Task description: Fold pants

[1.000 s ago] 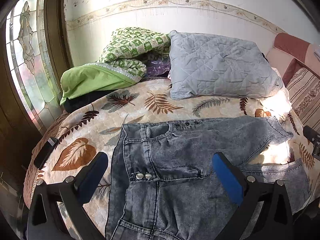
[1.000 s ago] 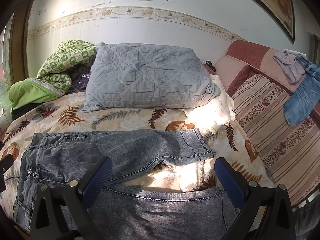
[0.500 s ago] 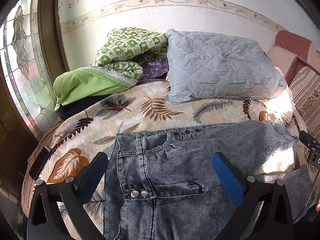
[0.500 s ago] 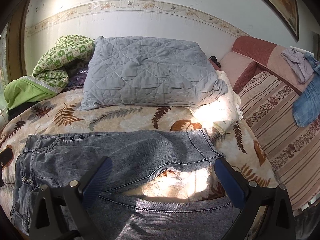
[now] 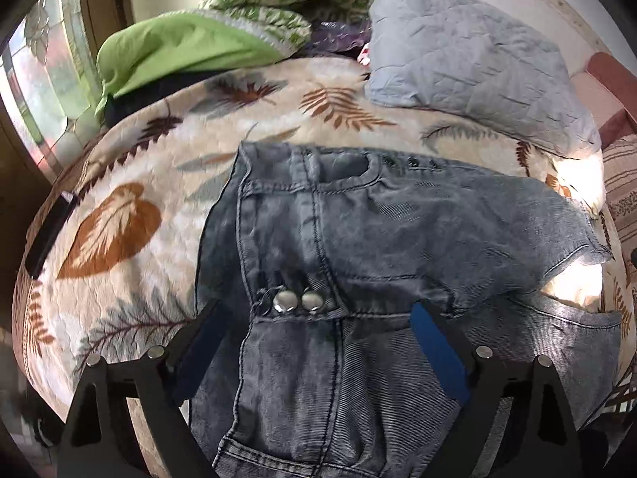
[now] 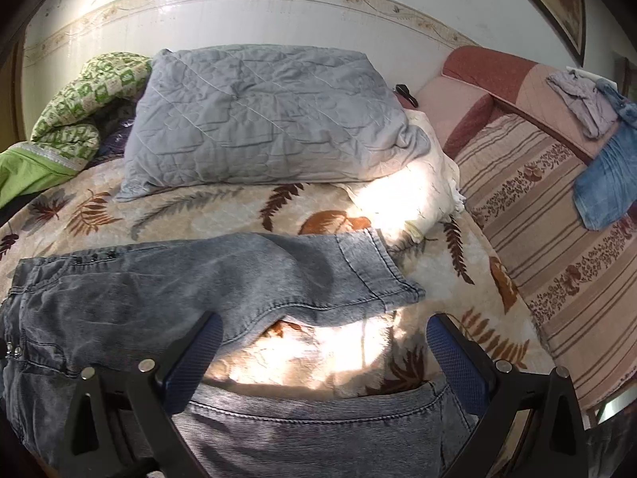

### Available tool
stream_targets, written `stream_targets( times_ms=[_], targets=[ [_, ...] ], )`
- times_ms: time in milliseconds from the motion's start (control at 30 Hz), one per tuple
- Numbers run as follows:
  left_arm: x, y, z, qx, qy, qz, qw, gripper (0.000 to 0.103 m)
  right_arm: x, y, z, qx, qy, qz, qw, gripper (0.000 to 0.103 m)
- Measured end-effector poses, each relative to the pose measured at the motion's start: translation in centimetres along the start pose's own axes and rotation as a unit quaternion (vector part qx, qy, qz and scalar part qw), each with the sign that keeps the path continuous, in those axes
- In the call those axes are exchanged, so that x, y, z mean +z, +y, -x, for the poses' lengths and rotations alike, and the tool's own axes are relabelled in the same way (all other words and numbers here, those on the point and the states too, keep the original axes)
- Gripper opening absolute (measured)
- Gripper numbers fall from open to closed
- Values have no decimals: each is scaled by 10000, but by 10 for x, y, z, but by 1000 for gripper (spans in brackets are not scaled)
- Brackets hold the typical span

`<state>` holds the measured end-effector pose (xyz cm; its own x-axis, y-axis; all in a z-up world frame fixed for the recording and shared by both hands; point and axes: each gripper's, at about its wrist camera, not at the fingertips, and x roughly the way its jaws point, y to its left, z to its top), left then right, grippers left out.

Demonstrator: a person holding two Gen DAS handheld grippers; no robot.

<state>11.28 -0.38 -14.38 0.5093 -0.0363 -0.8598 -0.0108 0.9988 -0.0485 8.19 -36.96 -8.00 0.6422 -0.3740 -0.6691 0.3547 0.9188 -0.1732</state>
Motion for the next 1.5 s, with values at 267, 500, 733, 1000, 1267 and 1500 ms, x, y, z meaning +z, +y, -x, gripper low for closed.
stream_targets(
  times_ms=[267, 500, 733, 1000, 1267, 1500],
  targets=[
    [17, 16, -9, 486, -40, -172, 9987, 91, 15, -53, -60, 183, 558, -338, 9977, 103],
    [98, 7, -33, 638, -125, -550, 9964, 91, 65, -73, -125, 772, 980, -505, 9909, 103],
    [142, 17, -79, 580, 561, -358, 9961, 55, 93, -85, -205, 932, 1607, -718, 9800, 78],
    [159, 19, -111, 515, 1054, -263, 9927, 42, 101, -89, -264, 947, 1958, -980, 9711, 60],
    [172, 31, -129, 336, 1431, -23, 9891, 42, 106, -83, -285, 980, 2098, -899, 9687, 59],
    [179, 55, -140, -7, 1597, 540, 9857, 42, 101, -75, -294, 1019, 2227, -818, 9661, 59]
  ],
)
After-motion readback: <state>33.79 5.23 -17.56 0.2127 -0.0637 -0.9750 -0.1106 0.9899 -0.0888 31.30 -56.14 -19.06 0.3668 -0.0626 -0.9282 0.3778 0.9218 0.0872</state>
